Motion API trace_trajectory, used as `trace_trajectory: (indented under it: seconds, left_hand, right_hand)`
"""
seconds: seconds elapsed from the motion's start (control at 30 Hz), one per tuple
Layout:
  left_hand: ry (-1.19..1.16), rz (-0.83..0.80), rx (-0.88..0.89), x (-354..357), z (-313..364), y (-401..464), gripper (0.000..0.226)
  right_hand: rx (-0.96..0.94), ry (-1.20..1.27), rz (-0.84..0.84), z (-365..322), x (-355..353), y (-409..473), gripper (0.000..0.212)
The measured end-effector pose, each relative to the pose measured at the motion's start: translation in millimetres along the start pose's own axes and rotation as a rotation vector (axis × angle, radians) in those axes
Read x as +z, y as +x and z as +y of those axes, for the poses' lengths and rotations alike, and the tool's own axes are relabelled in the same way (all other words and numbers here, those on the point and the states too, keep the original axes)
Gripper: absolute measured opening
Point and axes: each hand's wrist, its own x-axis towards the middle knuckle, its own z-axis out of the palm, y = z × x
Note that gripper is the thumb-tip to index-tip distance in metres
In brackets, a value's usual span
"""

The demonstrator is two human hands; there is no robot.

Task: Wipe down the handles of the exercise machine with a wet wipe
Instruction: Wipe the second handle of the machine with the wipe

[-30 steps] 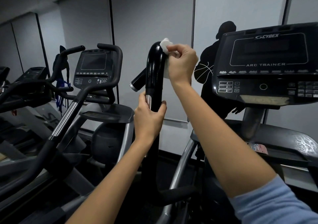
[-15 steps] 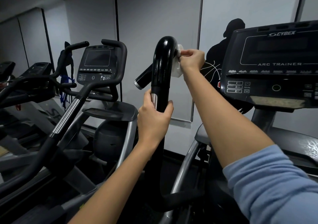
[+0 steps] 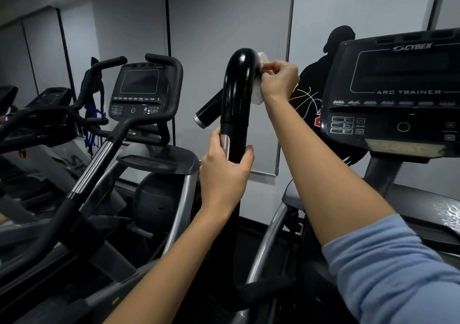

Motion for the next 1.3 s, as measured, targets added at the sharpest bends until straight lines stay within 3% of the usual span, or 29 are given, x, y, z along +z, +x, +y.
trace_trajectory:
  seconds: [0.17,0.27,0.37,0.43,0.5,0.93,1.07,1.17,1.3]
  left_hand:
    - [-0.008,-0.007,0.009,-1,0,1,0.034]
    - [-0.009,-0.006,0.007,-2,2,0,0.035]
    - [-0.001,-0.002,0.002,-2,2,1,0.036]
    - [0.001,-0.003,-0.007,-2,1,0,0.036]
    - [0.008,-0.005,-0.005,-2,2,0,0.036]
    - [0.012,-0.02,-0.004,-2,1,0,0.031]
    - [0.001,-0.016,-0.01,-2,2,0,0.031]
    - [-0.005,-0.02,-0.012,-2,1,0,0.034]
    - [-0.001,-0.017,-0.007,-1,0,-1,0.037]
  right_hand:
    - [0.118,-0.095,-0.102,27,10,-2,0.021]
    - [0.104,-0.094,-0.045,33,-1,-6,0.021]
    - [-0.128,0.04,0.094,15,-19,-15,0.023]
    - [-0.314,0.074,0.093,1,-25,-23,0.025]
    - [-0.38,0.06,0.061,-7,-20,-22,0.024]
    - [-0.029,-0.131,-0.081,9,-4,3,0.031]
    - [-0.281,0.057,0.089,-9,-18,-18,0.027]
    - [-0.488,0.076,0.09,-17,-20,-33,0.023]
    - [-0.392,0.001,0.068,-18,-10,-16,0.028]
